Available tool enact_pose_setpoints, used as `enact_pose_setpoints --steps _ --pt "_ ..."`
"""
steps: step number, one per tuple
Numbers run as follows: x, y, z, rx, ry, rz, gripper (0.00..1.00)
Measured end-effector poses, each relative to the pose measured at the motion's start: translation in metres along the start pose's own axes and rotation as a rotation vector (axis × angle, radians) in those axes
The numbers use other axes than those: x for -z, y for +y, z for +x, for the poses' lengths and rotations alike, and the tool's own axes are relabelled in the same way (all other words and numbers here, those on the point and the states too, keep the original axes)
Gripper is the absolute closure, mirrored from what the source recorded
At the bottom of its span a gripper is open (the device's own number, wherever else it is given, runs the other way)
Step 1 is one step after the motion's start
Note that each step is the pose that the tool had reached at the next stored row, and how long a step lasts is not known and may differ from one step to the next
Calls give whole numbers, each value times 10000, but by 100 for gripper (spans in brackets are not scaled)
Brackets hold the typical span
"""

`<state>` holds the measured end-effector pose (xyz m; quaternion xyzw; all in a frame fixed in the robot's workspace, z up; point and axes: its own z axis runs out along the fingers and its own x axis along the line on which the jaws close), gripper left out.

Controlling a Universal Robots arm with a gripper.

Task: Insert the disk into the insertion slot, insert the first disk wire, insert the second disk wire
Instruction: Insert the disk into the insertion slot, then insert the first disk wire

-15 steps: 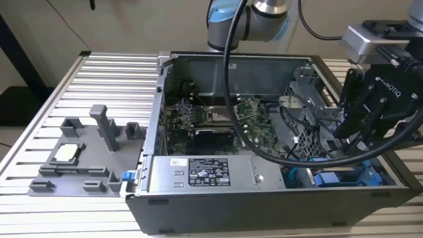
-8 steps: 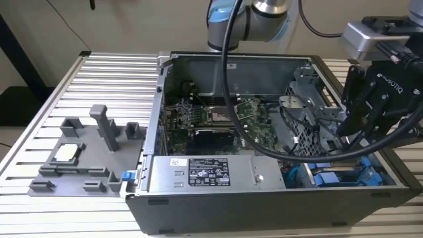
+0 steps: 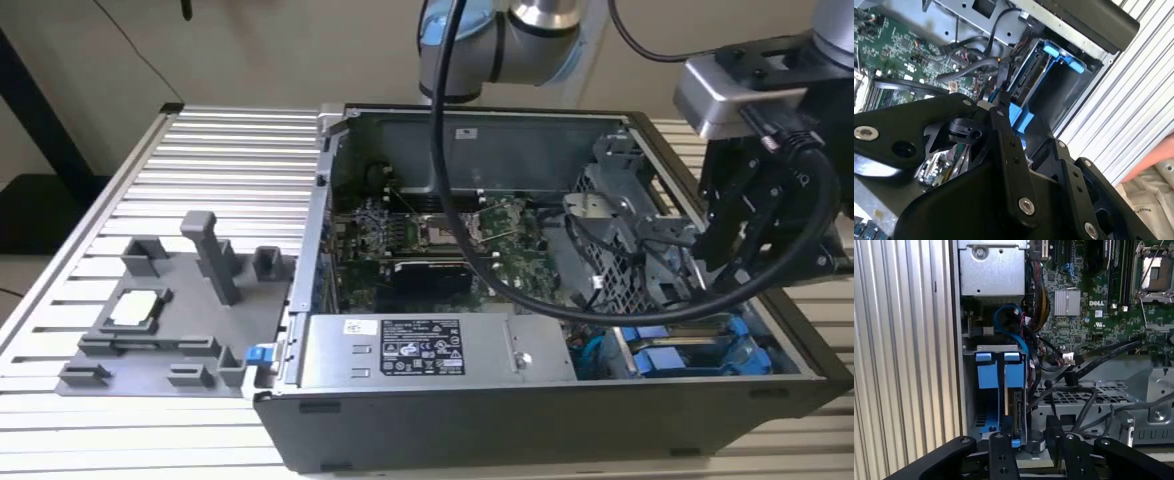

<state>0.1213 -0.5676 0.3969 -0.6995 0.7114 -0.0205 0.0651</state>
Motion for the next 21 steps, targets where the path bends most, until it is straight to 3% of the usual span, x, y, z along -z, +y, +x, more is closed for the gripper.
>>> enact_pose_setpoints --steps 4,5,7,10,14,17,19,21 --pt "-3 17 -22 53 -41 696 60" --pt "-7 19 -36 83 -42 835 60" --pt "-17 23 -65 166 -34 1005 60" --pt "-29 25 -108 380 13 1118 60" --pt "-42 35 -153 653 158 1214 60" --pt "-52 77 -196 730 315 1281 60" --pt "-56 114 -215 770 464 1298 60" --pt "-70 145 -234 802 525 1359 60"
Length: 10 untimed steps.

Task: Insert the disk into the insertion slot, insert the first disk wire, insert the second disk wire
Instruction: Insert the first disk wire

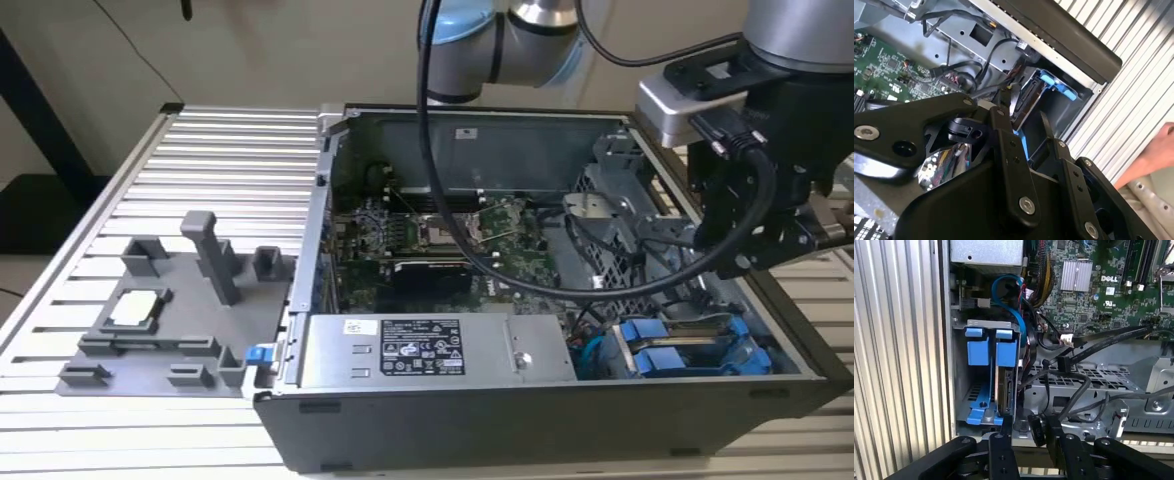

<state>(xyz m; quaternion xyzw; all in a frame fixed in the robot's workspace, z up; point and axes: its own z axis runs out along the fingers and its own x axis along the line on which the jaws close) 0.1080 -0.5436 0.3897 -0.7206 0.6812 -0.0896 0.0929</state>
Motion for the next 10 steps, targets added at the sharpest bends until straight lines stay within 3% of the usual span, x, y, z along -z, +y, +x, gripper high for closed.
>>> enact_pose_setpoints --steps 5,8,10 --pt "-28 39 -38 90 49 374 60" --pt "-37 41 -46 170 198 518 60" --pt "-42 42 -50 199 289 528 60"
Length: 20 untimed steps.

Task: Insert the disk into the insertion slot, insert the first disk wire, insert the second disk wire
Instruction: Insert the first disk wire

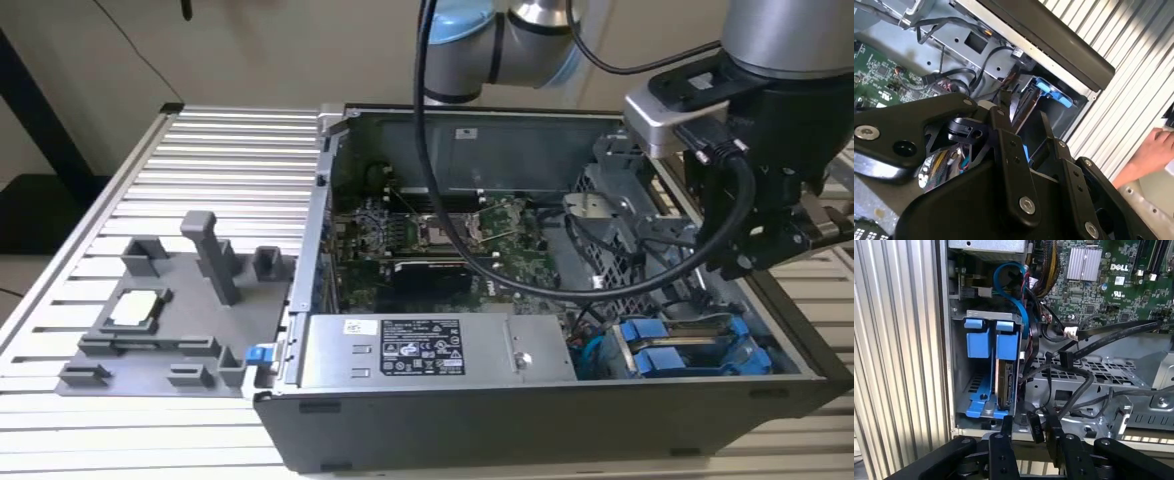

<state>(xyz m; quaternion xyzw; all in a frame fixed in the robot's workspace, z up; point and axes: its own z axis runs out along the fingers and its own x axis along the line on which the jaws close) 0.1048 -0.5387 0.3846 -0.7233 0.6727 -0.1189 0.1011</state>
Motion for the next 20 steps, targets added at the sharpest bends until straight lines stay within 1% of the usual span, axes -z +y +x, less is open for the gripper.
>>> enact_pose_setpoints --steps 1,7,9,10,13,14,15,16,17,20 --pt "-2 1 0 5 16 -1 60" --pt "0 3 -5 3 19 -1 60" --pt "0 5 -5 3 19 -1 62" --pt "-1 5 -6 3 18 0 69" --pt "-2 6 -6 3 20 -1 69" --pt "-2 6 -6 3 20 -1 71" --pt "-2 6 -6 3 20 -1 71" --pt "-3 6 -6 4 23 -1 78" --pt "-3 6 -6 5 26 -1 81" --pt "-5 5 -6 8 36 -2 81"
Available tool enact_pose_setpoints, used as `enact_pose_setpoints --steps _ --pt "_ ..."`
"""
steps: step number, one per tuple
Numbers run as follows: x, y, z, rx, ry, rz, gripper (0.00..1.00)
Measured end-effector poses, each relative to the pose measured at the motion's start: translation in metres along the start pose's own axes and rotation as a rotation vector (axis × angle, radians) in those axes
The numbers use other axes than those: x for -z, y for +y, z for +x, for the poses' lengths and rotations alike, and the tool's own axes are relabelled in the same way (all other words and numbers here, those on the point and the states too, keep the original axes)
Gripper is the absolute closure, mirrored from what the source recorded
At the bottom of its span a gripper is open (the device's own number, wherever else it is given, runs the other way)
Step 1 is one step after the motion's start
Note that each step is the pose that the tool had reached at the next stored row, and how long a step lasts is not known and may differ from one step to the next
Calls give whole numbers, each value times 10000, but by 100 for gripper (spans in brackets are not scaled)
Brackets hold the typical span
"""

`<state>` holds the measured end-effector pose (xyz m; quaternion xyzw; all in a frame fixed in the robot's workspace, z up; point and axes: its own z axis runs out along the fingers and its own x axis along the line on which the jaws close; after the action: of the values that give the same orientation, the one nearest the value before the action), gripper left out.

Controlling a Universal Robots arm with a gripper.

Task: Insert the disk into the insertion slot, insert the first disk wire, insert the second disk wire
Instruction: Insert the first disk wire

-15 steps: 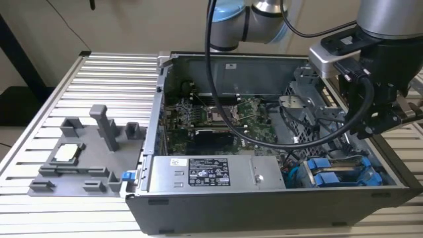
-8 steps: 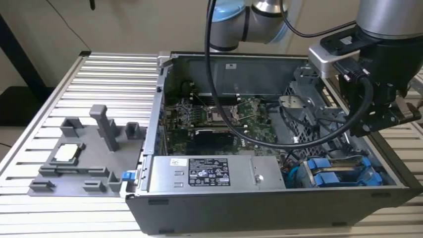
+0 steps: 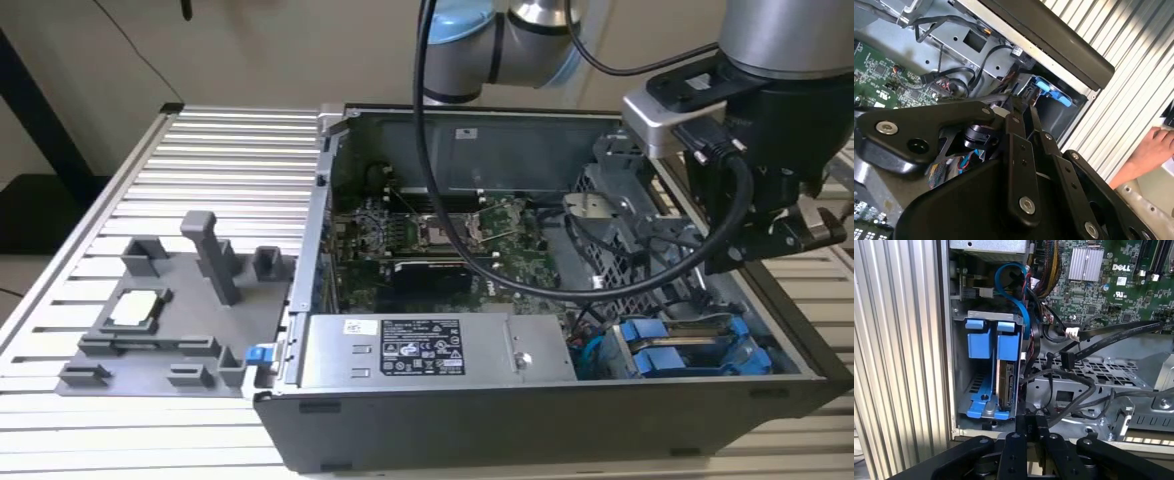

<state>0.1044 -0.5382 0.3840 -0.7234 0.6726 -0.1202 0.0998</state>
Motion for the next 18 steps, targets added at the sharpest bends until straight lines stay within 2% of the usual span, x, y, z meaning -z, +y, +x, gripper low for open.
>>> enact_pose_setpoints --steps 2,3,6,12,18 --pt "-6 -13 1 3 8 -42 81" --pt "-12 -25 2 6 9 -94 81" --pt "-33 -82 6 23 23 -359 81" --pt "-86 -224 16 59 42 -1073 81" --pt "-132 -347 24 95 44 -1873 81"
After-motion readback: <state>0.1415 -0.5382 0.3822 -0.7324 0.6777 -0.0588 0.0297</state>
